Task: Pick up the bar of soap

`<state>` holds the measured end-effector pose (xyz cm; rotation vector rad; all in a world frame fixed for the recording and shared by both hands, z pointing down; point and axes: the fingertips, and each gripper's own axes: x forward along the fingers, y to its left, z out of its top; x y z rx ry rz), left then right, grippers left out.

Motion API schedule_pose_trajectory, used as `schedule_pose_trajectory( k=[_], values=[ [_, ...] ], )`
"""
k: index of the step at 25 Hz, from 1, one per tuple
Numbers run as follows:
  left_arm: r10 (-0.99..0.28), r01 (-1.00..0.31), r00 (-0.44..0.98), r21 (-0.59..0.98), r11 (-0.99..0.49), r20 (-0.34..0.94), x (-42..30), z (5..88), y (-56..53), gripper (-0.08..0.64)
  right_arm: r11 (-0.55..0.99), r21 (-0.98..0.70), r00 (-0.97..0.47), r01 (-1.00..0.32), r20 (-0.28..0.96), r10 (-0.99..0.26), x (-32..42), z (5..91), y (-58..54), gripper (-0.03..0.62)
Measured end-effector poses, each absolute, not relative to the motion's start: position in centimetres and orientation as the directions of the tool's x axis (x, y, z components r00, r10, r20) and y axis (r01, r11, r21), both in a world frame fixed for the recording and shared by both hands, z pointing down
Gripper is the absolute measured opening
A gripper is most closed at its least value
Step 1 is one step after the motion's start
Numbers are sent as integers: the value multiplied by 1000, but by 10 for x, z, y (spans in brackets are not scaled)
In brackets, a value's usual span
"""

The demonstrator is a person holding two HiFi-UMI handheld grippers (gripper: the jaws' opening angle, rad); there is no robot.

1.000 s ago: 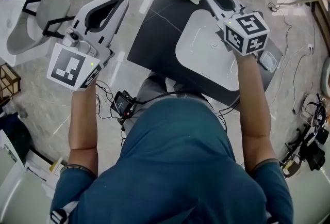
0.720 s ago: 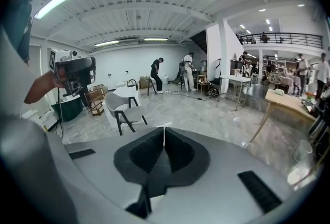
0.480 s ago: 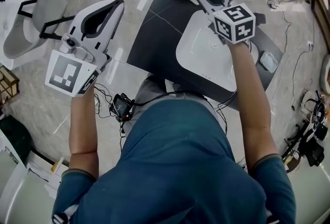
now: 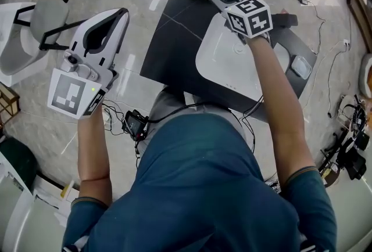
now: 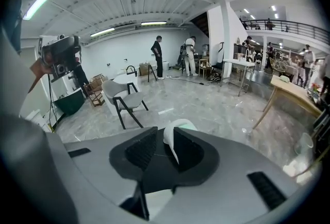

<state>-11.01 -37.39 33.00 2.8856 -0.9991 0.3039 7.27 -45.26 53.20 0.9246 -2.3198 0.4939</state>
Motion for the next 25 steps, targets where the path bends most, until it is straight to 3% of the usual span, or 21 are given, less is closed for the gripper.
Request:
schedule_pose_trajectory(
  k=[3,12,25],
  values=[
    [-606,-622,766,12,-783,214,-112,334,-375,2,682,-120,-572,-721,658,-490,74,545,-460,111],
    [-609,-630,760,30,-776,228,-120,344,-373,2,695,-119,-544,-709,719,-432,71,583,-475,270],
    [-610,-640,752,53,-767,248,-132,358,-370,2,737,30,-456,-676,768,-450,72,615,-490,318]
  ],
)
